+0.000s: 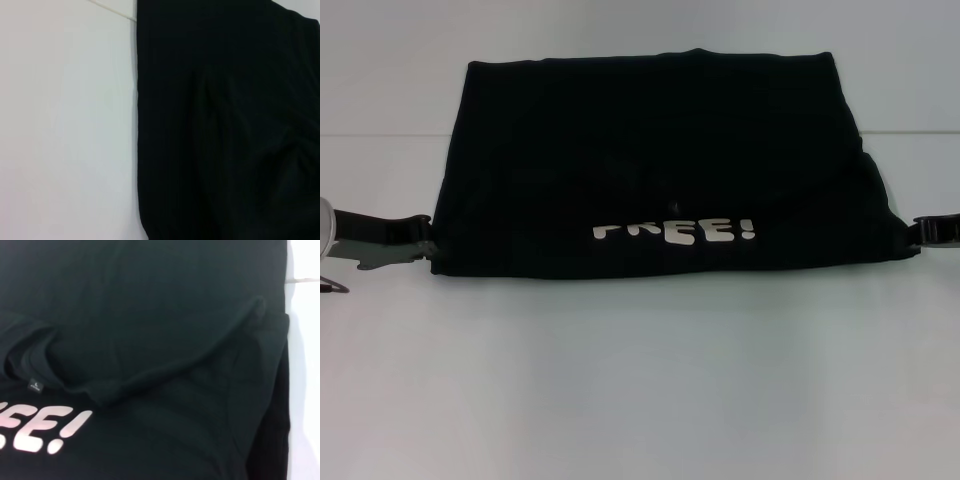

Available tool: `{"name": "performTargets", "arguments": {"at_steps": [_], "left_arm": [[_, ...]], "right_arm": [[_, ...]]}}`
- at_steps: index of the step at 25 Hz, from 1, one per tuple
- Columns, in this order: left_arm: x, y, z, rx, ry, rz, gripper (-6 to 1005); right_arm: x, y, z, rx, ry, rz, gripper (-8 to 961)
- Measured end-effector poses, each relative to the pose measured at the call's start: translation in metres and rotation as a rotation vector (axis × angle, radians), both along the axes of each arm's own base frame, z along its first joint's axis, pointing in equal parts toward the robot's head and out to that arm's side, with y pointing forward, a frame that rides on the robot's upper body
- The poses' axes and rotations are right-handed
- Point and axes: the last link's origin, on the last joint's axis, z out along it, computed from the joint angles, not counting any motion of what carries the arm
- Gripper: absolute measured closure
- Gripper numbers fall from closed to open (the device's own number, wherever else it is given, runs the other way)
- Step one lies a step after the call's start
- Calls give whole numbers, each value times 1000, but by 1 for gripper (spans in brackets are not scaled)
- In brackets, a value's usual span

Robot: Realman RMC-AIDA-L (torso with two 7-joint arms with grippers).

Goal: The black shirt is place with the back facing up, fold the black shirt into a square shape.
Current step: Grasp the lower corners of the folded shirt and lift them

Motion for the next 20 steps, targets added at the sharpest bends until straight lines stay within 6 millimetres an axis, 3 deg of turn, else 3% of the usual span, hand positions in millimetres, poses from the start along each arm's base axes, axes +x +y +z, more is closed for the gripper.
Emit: {"name": "performTargets", "arguments": {"at_steps": [9, 20], "left_arm": [[24, -22, -3, -220, -63, -90, 948], [34, -80, -6, -590, -105, -153, 942]], "right_arm": [[-3, -17, 8, -147, 35, -23, 917], [6, -81, 27, -398, 116, -94, 917]]}}
